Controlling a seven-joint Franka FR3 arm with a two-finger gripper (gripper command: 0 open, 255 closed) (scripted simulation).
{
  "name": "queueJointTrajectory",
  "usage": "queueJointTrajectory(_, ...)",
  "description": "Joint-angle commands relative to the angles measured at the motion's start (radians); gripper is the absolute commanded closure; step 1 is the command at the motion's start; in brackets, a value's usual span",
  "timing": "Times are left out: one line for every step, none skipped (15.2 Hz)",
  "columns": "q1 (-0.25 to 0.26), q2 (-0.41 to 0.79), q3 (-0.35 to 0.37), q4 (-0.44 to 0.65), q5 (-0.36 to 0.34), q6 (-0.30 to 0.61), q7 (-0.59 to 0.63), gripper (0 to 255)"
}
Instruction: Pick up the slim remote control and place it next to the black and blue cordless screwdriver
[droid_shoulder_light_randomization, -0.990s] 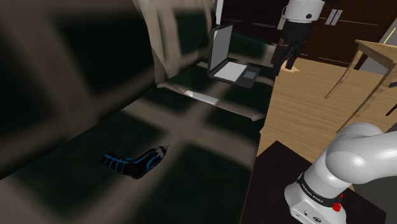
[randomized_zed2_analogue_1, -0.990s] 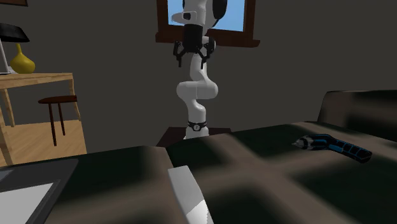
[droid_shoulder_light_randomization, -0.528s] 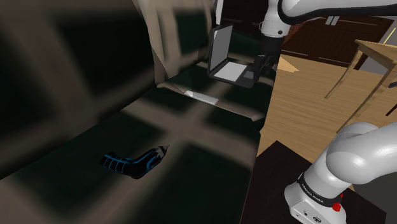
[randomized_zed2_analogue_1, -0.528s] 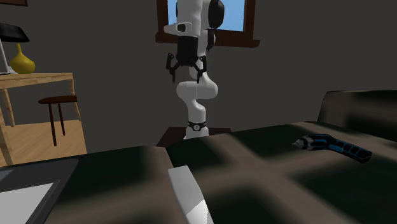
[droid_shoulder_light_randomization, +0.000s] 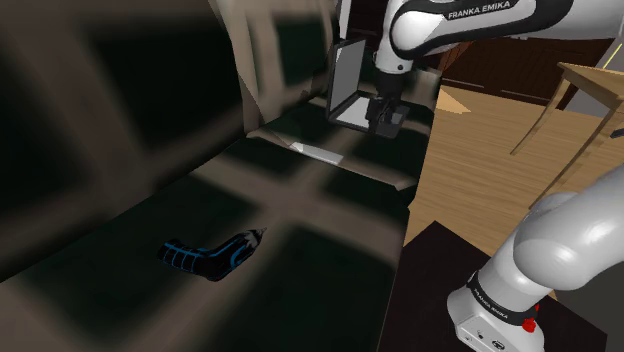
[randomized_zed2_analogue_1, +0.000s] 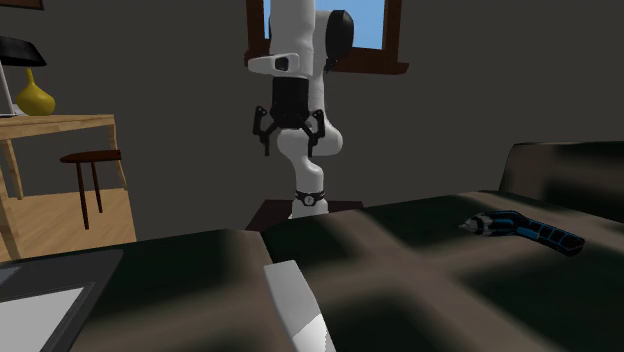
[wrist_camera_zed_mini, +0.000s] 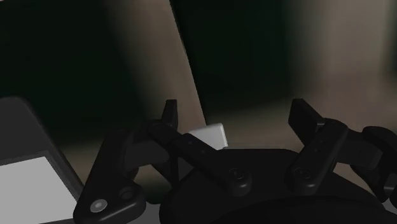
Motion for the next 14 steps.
queueJointTrajectory(0.003,0.081,-0.008,0.034,0.005,0.05,-0.029,0)
queueJointTrajectory(0.005,0.117,-0.01,0.053,0.008,0.068,-0.042,0)
queueJointTrajectory(0.006,0.154,-0.011,0.073,0.012,0.084,-0.055,0)
queueJointTrajectory(0.008,0.191,-0.012,0.094,0.016,0.1,-0.067,0)
queueJointTrajectory(0.009,0.227,-0.013,0.117,0.02,0.115,-0.08,0)
queueJointTrajectory(0.011,0.265,-0.013,0.141,0.024,0.128,-0.093,0)
queueJointTrajectory(0.012,0.302,-0.013,0.166,0.029,0.141,-0.105,0)
queueJointTrajectory(0.013,0.339,-0.012,0.193,0.033,0.152,-0.117,0)
queueJointTrajectory(0.013,0.377,-0.011,0.221,0.038,0.161,-0.129,0)
queueJointTrajectory(0.014,0.414,-0.01,0.25,0.042,0.17,-0.141,0)
queueJointTrajectory(0.014,0.452,-0.008,0.281,0.046,0.177,-0.153,0)
queueJointTrajectory(0.014,0.49,-0.006,0.313,0.05,0.184,-0.164,0)
queueJointTrajectory(0.014,0.528,-0.003,0.346,0.054,0.188,-0.175,0)
queueJointTrajectory(0.014,0.567,0.0,0.381,0.058,0.192,-0.186,0)
